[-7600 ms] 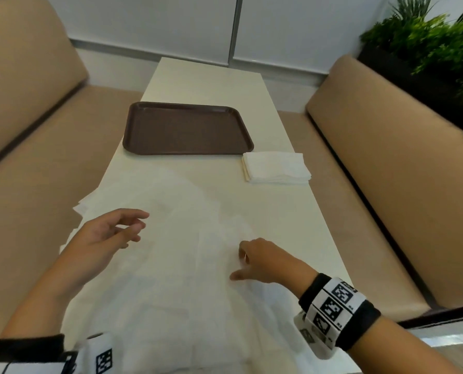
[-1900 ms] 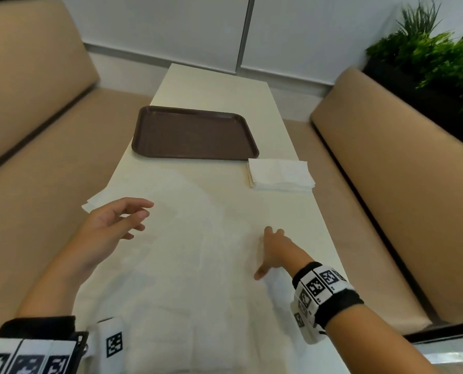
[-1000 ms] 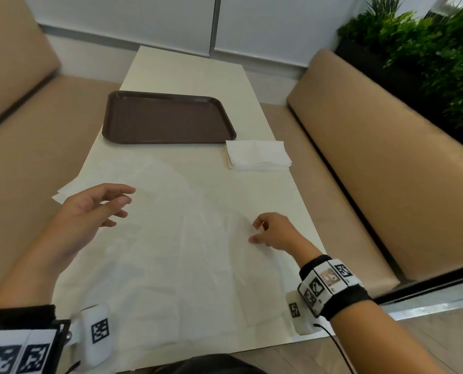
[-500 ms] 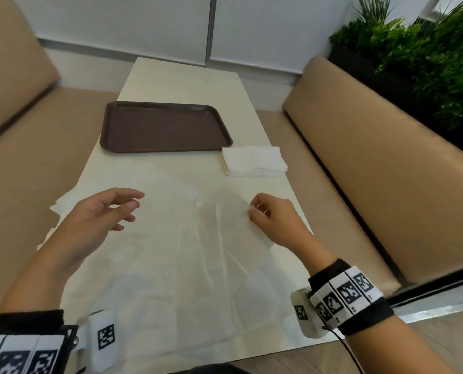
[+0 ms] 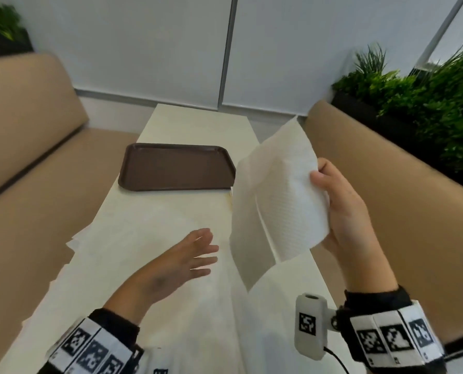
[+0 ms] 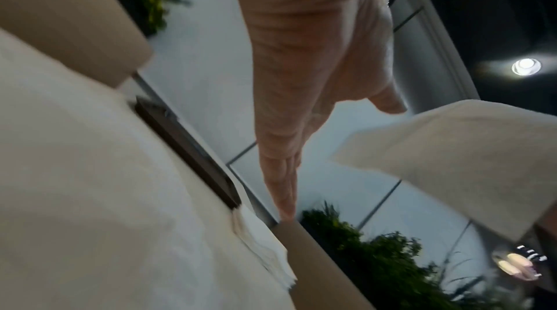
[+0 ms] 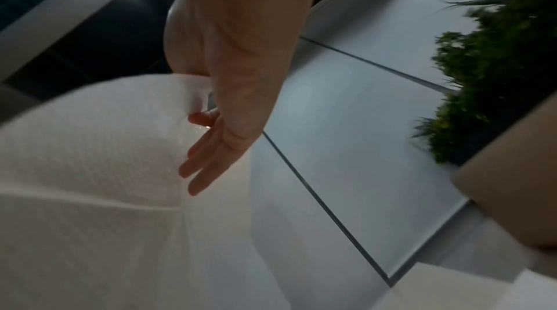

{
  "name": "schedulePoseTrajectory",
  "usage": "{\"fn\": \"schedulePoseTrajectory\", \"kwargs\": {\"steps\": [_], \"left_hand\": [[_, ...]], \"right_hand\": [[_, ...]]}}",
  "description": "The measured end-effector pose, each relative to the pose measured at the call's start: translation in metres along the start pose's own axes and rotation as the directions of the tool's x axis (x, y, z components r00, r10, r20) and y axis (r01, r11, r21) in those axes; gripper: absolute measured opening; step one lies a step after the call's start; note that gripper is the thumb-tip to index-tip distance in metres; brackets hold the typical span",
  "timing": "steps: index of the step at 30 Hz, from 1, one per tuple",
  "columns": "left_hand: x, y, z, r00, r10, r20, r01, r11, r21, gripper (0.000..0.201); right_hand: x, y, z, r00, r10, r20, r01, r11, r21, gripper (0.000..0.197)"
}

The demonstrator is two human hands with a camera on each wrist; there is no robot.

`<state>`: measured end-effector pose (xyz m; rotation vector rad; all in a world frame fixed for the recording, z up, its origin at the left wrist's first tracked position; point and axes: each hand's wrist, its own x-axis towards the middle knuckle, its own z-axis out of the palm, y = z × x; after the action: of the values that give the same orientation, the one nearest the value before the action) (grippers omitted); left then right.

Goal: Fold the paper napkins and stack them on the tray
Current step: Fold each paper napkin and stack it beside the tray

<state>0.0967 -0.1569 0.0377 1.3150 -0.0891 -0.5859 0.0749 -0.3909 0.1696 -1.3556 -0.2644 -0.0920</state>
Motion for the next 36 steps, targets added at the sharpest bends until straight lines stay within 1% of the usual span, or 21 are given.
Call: {"fn": "schedulePoseTrajectory", "kwargs": {"steps": [1,3,5,8,10,11,12,13,14,15,17,20,21,22,23,25,27,30,32,34,36], "left_hand": [[0.005,0.004,0.006,0.999,0.031,0.035,-0.027,0.993,-0.116,0.115],[0.014,0.018,0.011,0.988,0.112,0.106,-0.066,0.928,-0.367,0.115],[0.018,0.035,0.011,0.964,0.155,0.216,-0.025,0.862,-0.507,0.113],[0.017,0.051,0.006,0.933,0.160,0.322,0.035,0.851,-0.524,0.097],[0.015,0.054,-0.002,0.885,0.210,0.415,0.081,0.810,-0.581,0.077],[0.008,0.055,-0.012,0.910,0.198,0.364,0.044,0.828,-0.559,0.071],[-0.001,0.054,-0.017,0.930,0.228,0.288,-0.048,0.852,-0.521,0.071],[-0.005,0.051,-0.020,0.919,0.244,0.310,-0.056,0.859,-0.510,0.076],[-0.008,0.050,-0.018,0.895,0.279,0.347,-0.077,0.864,-0.497,0.086],[-0.009,0.048,-0.014,0.853,0.303,0.425,-0.061,0.866,-0.495,0.095],[-0.011,0.035,-0.009,0.799,0.361,0.482,-0.070,0.851,-0.521,0.104],[-0.013,0.026,0.003,0.839,0.389,0.381,-0.090,0.789,-0.608,0.099],[-0.016,0.030,0.009,0.860,0.378,0.344,-0.136,0.818,-0.558,0.096],[-0.017,0.035,0.012,0.925,0.304,0.228,-0.183,0.882,-0.434,0.093],[-0.015,0.037,0.011,0.958,0.257,0.127,-0.205,0.924,-0.322,0.085],[-0.018,0.046,0.007,0.969,0.242,0.041,-0.228,0.951,-0.208,0.074],[-0.022,0.054,0.001,0.973,0.229,0.016,-0.224,0.963,-0.152,0.075],[-0.025,0.060,-0.008,0.975,0.217,0.049,-0.214,0.975,-0.067,0.075],[-0.028,0.062,-0.011,0.977,0.196,0.078,-0.197,0.980,-0.003,0.077],[-0.031,0.063,-0.010,0.980,0.187,0.060,-0.190,0.981,0.046,0.078],[-0.035,0.065,-0.008,0.980,0.189,0.061,-0.193,0.978,0.075,0.077]], "right_hand": [[-0.001,0.002,-0.001,1.000,0.004,-0.020,-0.003,0.998,0.055,0.009],[-0.005,0.006,-0.004,0.999,0.020,-0.037,-0.016,0.993,0.118,0.010],[-0.007,0.011,-0.005,0.998,0.051,-0.030,-0.047,0.991,0.128,0.012],[-0.008,0.017,-0.008,0.991,0.118,-0.061,-0.116,0.993,0.038,0.013],[-0.008,0.019,-0.014,0.984,0.157,-0.079,-0.159,0.987,-0.022,0.016],[-0.009,0.020,-0.017,0.982,0.176,-0.076,-0.178,0.984,-0.020,0.012],[-0.010,0.022,-0.020,0.980,0.185,-0.073,-0.187,0.982,-0.016,0.011],[-0.011,0.023,-0.022,0.979,0.188,-0.080,-0.191,0.981,-0.022,0.011],[-0.012,0.025,-0.023,0.978,0.181,-0.104,-0.186,0.982,-0.033,0.010],[-0.012,0.029,-0.023,0.976,0.164,-0.143,-0.171,0.985,-0.036,0.011],[-0.012,0.038,-0.022,0.966,0.093,-0.240,-0.107,0.993,-0.043,0.016],[-0.011,0.048,-0.021,0.946,0.016,-0.325,-0.045,0.996,-0.083,0.015],[-0.011,0.051,-0.021,0.948,0.021,-0.316,-0.047,0.996,-0.076,0.012],[-0.012,0.053,-0.021,0.958,0.039,-0.285,-0.054,0.998,-0.045,0.009],[-0.014,0.054,-0.022,0.970,0.063,-0.237,-0.066,0.998,-0.002,0.012],[-0.017,0.054,-0.024,0.988,0.100,-0.119,-0.094,0.994,0.050,0.031],[-0.019,0.056,-0.025,0.994,0.105,-0.044,-0.103,0.994,0.037,0.043],[-0.018,0.061,-0.023,0.997,0.067,-0.038,-0.067,0.998,-0.011,0.048],[-0.018,0.061,-0.018,0.997,0.026,-0.077,-0.027,0.999,-0.022,0.042],[-0.017,0.059,-0.015,0.994,-0.011,-0.105,0.011,1.000,0.000,0.032],[-0.015,0.057,-0.014,0.991,-0.030,-0.127,0.032,0.999,0.016,0.031]]}}
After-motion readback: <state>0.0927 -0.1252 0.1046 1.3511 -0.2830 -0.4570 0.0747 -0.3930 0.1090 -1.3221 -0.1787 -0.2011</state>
